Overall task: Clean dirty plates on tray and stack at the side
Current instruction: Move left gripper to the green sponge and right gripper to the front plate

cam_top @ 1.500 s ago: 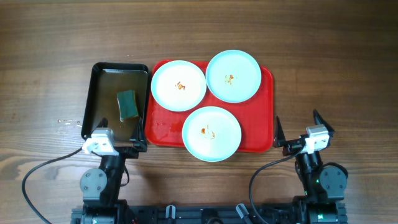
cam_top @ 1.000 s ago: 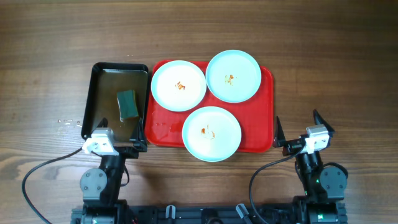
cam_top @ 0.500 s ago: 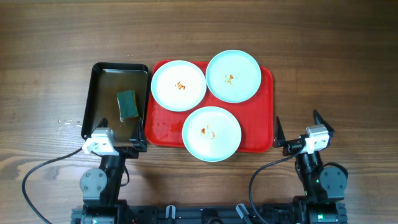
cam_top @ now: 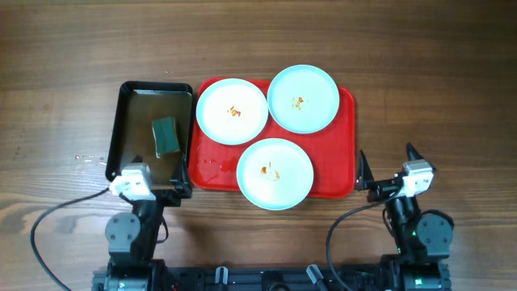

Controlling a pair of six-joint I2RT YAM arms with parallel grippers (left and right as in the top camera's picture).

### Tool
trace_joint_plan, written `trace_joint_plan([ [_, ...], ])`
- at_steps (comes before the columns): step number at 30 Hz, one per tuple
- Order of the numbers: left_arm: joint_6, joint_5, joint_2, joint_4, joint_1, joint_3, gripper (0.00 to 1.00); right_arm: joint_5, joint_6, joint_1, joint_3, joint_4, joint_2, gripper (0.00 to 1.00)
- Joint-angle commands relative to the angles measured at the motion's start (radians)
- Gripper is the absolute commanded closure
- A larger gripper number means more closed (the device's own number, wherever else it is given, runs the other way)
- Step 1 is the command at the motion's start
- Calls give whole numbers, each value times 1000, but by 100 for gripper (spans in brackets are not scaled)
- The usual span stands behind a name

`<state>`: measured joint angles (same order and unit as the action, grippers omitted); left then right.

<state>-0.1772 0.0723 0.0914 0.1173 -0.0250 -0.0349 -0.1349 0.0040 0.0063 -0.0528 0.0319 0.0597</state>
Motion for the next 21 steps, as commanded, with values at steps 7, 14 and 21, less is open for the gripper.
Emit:
trace_joint_plan([
  [7,-14,-10,480,249,6,-454,0,-288,85,8,-483,221,624,0],
  [14,-14,6,887,561,5,-808,0,-333,70,83,-811,546,986,1],
  [21,-14,7,962,539,5,-820,0,-354,100,222,-810,508,1036,5],
])
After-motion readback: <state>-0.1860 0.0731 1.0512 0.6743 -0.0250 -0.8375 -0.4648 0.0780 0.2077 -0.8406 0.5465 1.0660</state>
